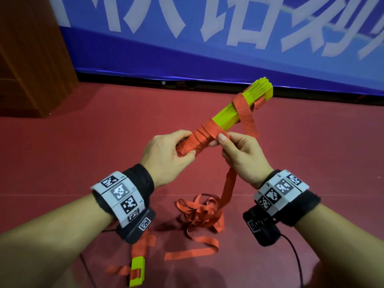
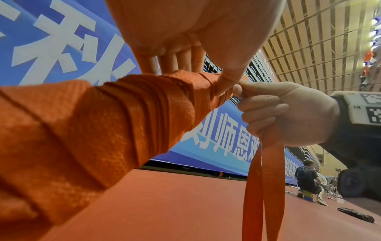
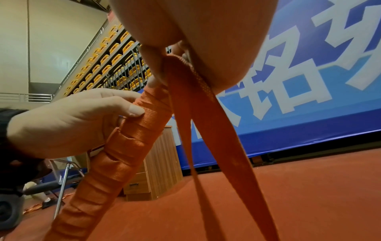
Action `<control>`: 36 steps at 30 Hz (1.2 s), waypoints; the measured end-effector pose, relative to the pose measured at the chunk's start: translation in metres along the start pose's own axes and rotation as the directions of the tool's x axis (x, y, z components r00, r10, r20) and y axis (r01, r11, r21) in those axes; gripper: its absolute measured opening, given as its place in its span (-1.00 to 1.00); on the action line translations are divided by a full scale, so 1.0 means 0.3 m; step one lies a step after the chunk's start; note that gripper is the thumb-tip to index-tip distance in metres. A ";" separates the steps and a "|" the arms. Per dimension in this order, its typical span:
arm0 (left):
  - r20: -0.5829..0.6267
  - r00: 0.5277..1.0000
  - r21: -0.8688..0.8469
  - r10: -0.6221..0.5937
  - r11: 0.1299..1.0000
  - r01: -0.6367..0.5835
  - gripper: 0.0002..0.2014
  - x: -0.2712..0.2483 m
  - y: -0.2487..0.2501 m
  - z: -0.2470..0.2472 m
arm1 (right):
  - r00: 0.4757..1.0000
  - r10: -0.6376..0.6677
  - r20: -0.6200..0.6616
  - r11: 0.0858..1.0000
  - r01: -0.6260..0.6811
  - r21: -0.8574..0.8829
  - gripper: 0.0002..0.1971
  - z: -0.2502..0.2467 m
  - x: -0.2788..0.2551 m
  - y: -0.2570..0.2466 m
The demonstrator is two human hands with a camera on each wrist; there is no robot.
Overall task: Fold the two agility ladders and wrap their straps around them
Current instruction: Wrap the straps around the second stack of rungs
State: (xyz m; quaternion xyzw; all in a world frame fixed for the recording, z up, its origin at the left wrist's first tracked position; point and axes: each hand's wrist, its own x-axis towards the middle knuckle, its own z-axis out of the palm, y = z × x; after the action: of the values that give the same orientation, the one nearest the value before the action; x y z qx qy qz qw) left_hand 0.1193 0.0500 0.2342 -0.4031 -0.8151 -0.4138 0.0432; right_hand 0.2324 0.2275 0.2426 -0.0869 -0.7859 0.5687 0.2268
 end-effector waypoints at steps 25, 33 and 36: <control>0.303 0.946 -0.508 -0.115 0.821 0.263 -0.79 -0.003 0.045 -0.012 | 0.983 0.119 -0.138 0.983 -0.136 -0.124 -0.43 -0.054 0.015 0.003; 0.246 0.962 -0.339 -0.122 0.919 0.203 -0.72 0.005 0.023 0.000 | 0.949 0.205 -0.239 0.979 -0.196 0.058 -0.13 0.000 0.032 0.025; 0.150 0.989 -0.095 0.001 0.995 0.013 -0.51 -0.020 0.041 0.010 | 0.934 0.223 -0.280 0.975 -0.218 0.051 -0.10 0.015 0.031 0.018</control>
State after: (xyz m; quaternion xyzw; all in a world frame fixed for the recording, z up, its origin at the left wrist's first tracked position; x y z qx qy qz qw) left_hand 0.1327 0.0525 0.2375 -0.4320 -0.7965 -0.4212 -0.0387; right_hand 0.2214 0.2291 0.2388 -0.2530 -0.7251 0.5795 0.2729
